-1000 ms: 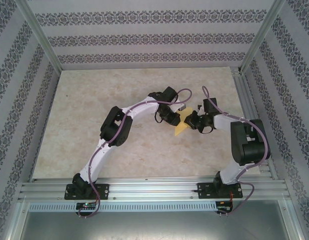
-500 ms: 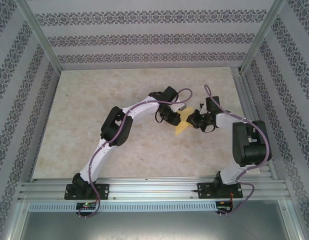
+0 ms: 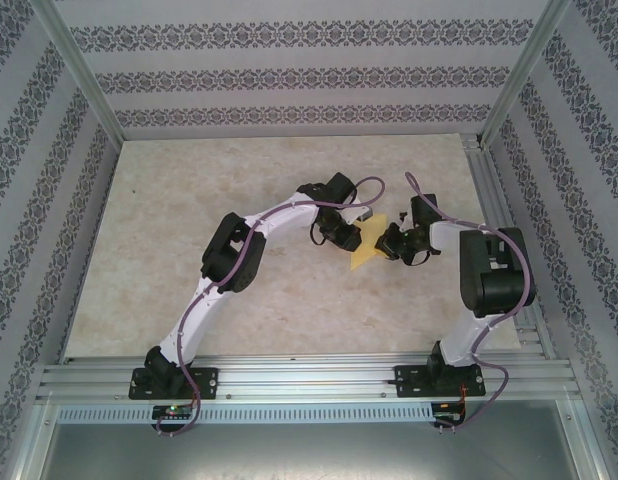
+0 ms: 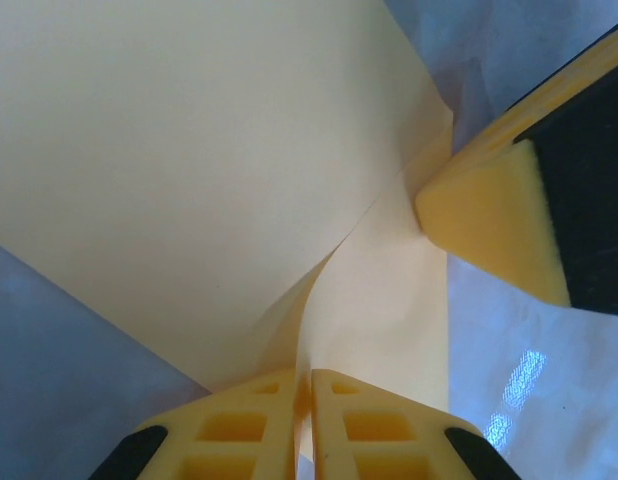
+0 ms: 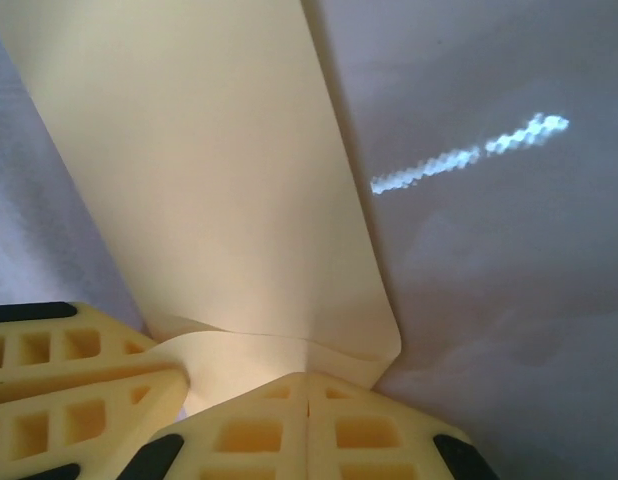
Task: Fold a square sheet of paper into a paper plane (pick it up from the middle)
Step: Third fold the triangle at the center of the table.
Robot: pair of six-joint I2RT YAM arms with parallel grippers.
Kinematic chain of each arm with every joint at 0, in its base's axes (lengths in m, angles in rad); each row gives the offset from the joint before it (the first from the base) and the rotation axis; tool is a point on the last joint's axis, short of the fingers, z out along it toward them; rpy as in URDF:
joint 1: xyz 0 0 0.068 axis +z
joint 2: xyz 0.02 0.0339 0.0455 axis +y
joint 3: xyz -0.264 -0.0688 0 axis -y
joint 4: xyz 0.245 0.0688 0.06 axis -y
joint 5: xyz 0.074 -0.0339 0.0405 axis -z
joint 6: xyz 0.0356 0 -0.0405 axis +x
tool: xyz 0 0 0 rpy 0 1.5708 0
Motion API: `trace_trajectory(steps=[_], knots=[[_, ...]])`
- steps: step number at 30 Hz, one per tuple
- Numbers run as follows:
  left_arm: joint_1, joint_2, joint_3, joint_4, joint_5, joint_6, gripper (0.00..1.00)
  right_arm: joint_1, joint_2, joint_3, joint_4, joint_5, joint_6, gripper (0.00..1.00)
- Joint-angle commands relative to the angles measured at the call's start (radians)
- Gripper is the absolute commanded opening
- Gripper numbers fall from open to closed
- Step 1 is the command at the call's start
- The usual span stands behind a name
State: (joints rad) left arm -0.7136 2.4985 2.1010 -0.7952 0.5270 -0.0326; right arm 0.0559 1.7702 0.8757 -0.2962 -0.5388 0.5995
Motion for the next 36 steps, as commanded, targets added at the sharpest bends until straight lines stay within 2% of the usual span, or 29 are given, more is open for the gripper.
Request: trace_trajectory(steps=[1,6,9,24,29,36], knots=[[0.008,0.048,0.016,-0.048,-0.013,0.022,0.14,-0.002,0.020,0.021,-0.050,0.037,-0.022,0.05],[0.008,0.051,0.013,-0.052,-0.016,0.023,0.14,-0.010,-0.100,0.046,-0.070,-0.006,-0.012,0.06],[0.009,0.050,0.014,-0.055,-0.018,0.025,0.14,-0.014,-0.151,0.056,-0.088,0.030,-0.007,0.07],[0.009,0.059,0.028,-0.058,-0.013,0.025,0.14,-0.019,0.056,0.056,-0.033,0.060,0.048,0.03],[0.009,0.059,0.027,-0.058,-0.011,0.025,0.14,-0.021,0.014,0.092,-0.078,0.076,0.063,0.03],[0.009,0.059,0.028,-0.062,-0.012,0.031,0.14,-0.030,-0.076,0.050,0.009,0.062,0.134,0.05]])
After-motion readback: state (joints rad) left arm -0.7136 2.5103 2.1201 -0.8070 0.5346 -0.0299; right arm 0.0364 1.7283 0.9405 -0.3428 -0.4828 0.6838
